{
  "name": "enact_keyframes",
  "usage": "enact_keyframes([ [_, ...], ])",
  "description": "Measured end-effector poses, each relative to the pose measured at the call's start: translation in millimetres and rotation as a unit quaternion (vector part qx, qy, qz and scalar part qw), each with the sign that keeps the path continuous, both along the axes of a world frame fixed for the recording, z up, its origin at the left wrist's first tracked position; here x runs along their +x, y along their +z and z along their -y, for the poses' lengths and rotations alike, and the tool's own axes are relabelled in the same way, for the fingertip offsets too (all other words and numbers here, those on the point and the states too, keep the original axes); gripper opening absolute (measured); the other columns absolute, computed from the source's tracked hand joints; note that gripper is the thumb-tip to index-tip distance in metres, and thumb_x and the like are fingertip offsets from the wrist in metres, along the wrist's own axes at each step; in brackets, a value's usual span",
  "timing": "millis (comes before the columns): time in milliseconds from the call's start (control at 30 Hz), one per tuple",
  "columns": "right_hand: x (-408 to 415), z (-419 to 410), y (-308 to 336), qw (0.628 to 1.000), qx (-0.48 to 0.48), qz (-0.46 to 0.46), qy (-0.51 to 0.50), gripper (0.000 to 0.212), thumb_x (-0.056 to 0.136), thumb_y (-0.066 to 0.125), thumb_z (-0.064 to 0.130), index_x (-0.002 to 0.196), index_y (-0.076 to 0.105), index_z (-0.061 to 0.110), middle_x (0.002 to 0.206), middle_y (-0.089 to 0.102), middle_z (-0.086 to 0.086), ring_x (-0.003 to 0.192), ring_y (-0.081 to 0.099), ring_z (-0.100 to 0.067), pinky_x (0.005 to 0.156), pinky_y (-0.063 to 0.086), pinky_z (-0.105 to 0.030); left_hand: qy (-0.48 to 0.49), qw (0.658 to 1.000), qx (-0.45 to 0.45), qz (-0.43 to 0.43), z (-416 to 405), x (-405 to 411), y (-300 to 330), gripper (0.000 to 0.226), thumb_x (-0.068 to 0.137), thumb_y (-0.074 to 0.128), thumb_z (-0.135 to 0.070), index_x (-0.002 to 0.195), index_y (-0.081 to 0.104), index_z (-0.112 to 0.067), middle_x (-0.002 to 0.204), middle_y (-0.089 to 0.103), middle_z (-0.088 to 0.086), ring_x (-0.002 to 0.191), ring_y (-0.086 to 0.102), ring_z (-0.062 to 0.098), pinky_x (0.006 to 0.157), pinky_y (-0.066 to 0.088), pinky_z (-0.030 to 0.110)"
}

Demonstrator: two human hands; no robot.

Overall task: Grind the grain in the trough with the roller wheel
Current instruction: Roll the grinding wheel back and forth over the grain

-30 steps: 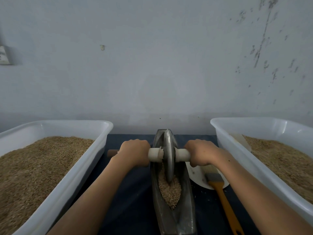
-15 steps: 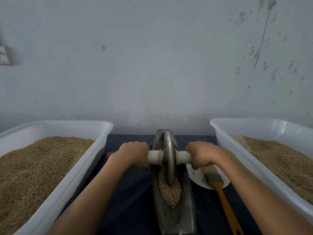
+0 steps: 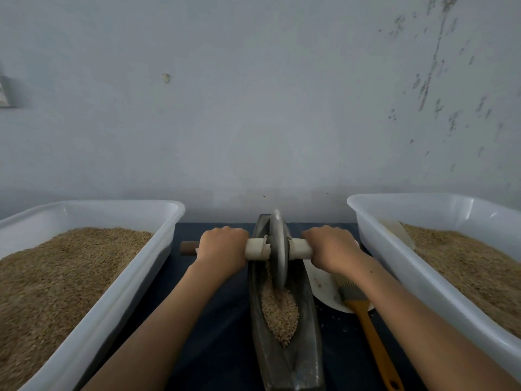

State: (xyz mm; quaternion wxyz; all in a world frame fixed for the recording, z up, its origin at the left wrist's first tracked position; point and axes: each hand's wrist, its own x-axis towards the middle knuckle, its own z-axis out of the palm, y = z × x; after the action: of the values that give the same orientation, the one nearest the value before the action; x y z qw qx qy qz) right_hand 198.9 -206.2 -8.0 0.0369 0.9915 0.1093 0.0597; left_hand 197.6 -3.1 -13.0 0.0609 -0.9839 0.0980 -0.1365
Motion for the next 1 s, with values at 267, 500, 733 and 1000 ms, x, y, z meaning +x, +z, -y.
enact_keyframes([
  [267, -9, -1, 15, 0.982, -0.008, -0.186, -0.009, 0.040, 0.081, 0.069, 0.015, 0.119, 0.058, 0.011, 0.103, 0.066, -0.007, 0.087, 0.066, -0.019, 0.063, 0.047, -0.024, 0.007, 0.982, 0.002, -0.187, -5, -2, 10, 0.048, 0.076, 0.073, -0.031, 0.120, 0.056, -0.019, 0.105, 0.062, 0.002, 0.086, 0.054, 0.017, 0.073, 0.040, 0.032],
  [500, -2, -4, 1, 1.000, 0.000, 0.013, -0.013, 0.019, 0.086, 0.059, 0.016, 0.104, 0.056, 0.022, 0.097, 0.063, -0.002, 0.082, 0.056, -0.021, 0.071, 0.045, -0.034, 0.009, 1.000, -0.016, 0.013, 0, 0, -2, 0.021, 0.086, 0.057, -0.027, 0.107, 0.055, -0.022, 0.102, 0.062, 0.000, 0.092, 0.059, 0.021, 0.069, 0.035, 0.030],
  [733, -6, -2, 8, 0.998, -0.024, -0.054, 0.005, 0.026, 0.086, 0.062, 0.016, 0.111, 0.057, 0.018, 0.093, 0.059, 0.000, 0.078, 0.054, -0.017, 0.063, 0.037, -0.028, 0.012, 0.999, 0.009, -0.046, -1, 0, 3, 0.030, 0.084, 0.061, -0.028, 0.112, 0.056, -0.020, 0.105, 0.062, 0.002, 0.095, 0.059, 0.021, 0.071, 0.039, 0.030],
  [1000, -10, -1, 16, 0.983, -0.002, -0.186, 0.001, 0.034, 0.082, 0.068, 0.014, 0.115, 0.059, 0.012, 0.098, 0.062, -0.005, 0.082, 0.062, -0.018, 0.056, 0.042, -0.020, 0.019, 0.983, 0.008, -0.181, -3, -4, 11, 0.046, 0.075, 0.073, -0.031, 0.116, 0.057, -0.018, 0.098, 0.061, 0.000, 0.080, 0.051, 0.017, 0.070, 0.040, 0.031],
])
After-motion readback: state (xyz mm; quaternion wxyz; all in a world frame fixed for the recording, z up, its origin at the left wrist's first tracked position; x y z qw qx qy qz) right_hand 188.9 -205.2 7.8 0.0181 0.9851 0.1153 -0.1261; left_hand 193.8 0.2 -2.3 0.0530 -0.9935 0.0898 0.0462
